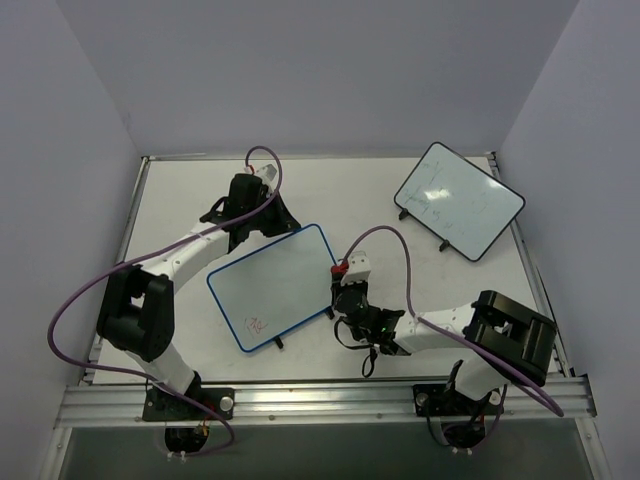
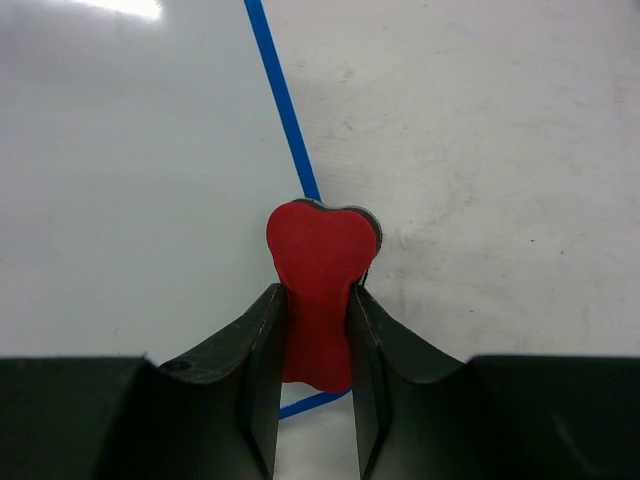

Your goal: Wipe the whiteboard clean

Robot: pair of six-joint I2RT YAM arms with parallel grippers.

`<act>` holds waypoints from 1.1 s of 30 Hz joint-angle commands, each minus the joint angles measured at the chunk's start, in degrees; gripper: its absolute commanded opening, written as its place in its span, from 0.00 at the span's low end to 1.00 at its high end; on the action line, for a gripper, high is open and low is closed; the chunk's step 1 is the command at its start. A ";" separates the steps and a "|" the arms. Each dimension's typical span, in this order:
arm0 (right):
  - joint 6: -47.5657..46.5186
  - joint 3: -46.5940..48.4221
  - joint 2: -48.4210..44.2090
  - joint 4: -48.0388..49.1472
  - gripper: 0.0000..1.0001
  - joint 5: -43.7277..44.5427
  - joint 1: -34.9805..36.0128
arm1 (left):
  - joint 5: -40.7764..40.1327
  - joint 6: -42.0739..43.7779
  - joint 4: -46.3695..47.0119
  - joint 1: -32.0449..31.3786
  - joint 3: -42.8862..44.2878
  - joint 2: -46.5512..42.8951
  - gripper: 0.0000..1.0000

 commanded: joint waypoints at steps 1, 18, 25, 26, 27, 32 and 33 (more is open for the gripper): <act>1.68 -0.75 -2.54 -1.82 0.00 2.77 -0.94 | 1.55 0.36 1.61 -0.60 0.09 -1.51 0.02; -2.09 3.99 1.06 -0.68 0.00 1.98 -2.26 | 1.46 0.36 1.61 -0.69 0.00 -1.59 0.02; -3.32 6.63 2.64 -0.68 0.00 0.22 -3.67 | 1.38 0.45 1.26 -0.69 0.09 -1.68 0.02; -3.24 6.63 2.73 -0.68 0.00 0.05 -3.58 | 1.38 0.53 1.26 -0.69 0.09 -1.86 0.02; -3.15 6.29 2.47 -0.68 0.00 0.05 -3.49 | 1.46 0.53 1.26 -0.69 0.09 -1.86 0.02; -1.57 4.35 0.97 -0.86 0.00 0.22 -2.88 | 1.38 0.53 1.35 -0.69 0.09 -1.77 0.02; -1.39 4.09 0.62 -0.94 0.00 0.66 -2.18 | 1.46 0.45 1.44 -0.69 0.00 -1.77 0.02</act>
